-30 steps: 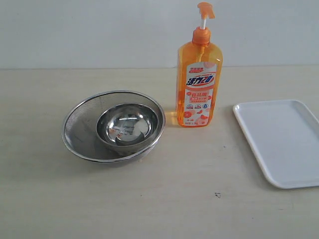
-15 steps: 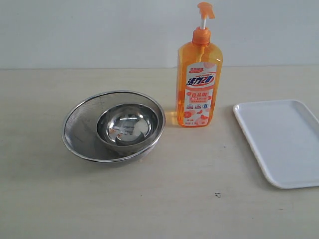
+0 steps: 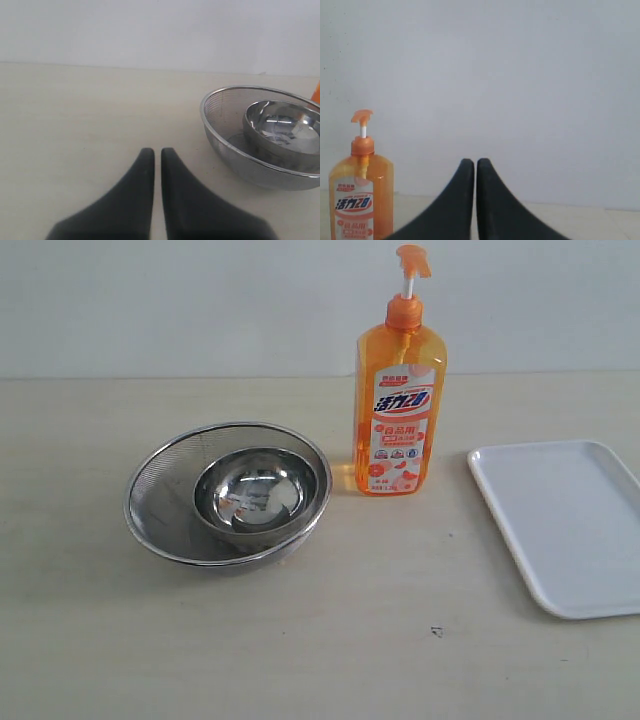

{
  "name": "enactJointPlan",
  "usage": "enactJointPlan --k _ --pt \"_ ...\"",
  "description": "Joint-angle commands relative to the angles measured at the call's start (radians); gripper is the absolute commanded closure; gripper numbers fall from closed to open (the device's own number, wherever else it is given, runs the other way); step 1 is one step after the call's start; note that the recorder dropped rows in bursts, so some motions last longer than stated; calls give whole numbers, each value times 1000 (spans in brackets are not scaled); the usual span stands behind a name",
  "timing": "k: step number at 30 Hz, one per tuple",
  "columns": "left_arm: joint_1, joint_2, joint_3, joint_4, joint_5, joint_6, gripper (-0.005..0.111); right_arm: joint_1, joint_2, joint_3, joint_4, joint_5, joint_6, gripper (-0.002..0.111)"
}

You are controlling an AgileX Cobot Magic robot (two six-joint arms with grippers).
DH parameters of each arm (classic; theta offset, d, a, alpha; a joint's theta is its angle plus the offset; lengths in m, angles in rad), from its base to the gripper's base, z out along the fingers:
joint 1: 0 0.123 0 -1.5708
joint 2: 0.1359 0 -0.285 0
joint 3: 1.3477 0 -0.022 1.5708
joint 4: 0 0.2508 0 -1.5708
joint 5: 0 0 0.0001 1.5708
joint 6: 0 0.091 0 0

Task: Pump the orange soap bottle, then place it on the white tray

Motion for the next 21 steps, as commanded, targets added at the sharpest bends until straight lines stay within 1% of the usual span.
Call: enactJointPlan --k 1,6,12,17,21 --pt "-5 -3 3 4 0 4 102 -3 110 -101 0 34 -12 108" --pt "-5 -3 3 4 0 4 102 -3 297 -224 0 51 -12 108" --pt "-5 -3 3 4 0 4 102 -3 441 -288 0 129 -12 108" --pt "-5 -3 3 4 0 4 102 -3 477 -288 0 138 -7 108" --pt "-5 -3 3 4 0 4 102 -3 477 -288 0 105 -7 108"
